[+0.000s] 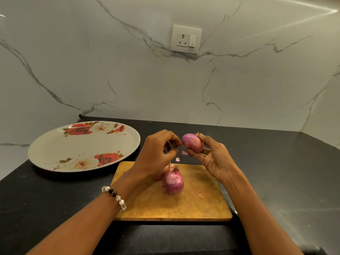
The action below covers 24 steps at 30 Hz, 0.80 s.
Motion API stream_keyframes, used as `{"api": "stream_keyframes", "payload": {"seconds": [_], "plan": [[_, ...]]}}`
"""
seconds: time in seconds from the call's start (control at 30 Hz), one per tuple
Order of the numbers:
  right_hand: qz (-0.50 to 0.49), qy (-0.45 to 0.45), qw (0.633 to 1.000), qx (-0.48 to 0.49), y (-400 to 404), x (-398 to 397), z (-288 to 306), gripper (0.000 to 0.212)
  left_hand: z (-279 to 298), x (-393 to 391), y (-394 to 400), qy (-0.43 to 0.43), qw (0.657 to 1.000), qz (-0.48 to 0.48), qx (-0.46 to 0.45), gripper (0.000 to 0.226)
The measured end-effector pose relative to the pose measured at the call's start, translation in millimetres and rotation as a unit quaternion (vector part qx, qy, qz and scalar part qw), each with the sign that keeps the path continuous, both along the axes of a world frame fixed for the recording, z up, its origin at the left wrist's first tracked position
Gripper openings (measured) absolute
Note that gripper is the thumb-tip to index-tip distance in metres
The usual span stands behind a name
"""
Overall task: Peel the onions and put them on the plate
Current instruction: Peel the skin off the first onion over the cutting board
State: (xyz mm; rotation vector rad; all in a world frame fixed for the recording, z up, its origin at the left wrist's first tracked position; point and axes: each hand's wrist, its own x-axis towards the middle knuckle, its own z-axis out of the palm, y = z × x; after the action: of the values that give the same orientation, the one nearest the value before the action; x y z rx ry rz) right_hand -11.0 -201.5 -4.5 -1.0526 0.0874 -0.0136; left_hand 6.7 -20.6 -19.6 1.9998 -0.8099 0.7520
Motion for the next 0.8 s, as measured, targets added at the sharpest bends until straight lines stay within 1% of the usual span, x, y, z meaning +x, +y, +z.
{"api": "stream_keyframes", "payload": {"seconds": [0.17, 0.3, 0.6, 0.8], "plan": [[0.038, -0.006, 0.998, -0.053, 3.1, -1.4, 0.6, 0.024, -0.6, 1.7, -1.4, -0.006, 1.000, -0.008, -0.018, 0.022], [0.069, -0.008, 0.995, -0.076, 6.3, -0.8, -1.7, 0.023, -1.9, 1.7, -2.6, -0.016, 1.000, -0.001, -0.018, 0.024], [0.065, -0.017, 0.996, -0.060, 6.8, -2.0, -0.2, 0.019, -5.8, 4.4, -2.0, -0.062, 0.997, 0.031, 0.019, 0.019], [0.040, -0.016, 0.999, -0.024, 5.9, -2.8, 2.3, 0.028, -8.1, 6.5, -2.1, -0.043, 0.997, 0.025, 0.055, 0.015]]}}
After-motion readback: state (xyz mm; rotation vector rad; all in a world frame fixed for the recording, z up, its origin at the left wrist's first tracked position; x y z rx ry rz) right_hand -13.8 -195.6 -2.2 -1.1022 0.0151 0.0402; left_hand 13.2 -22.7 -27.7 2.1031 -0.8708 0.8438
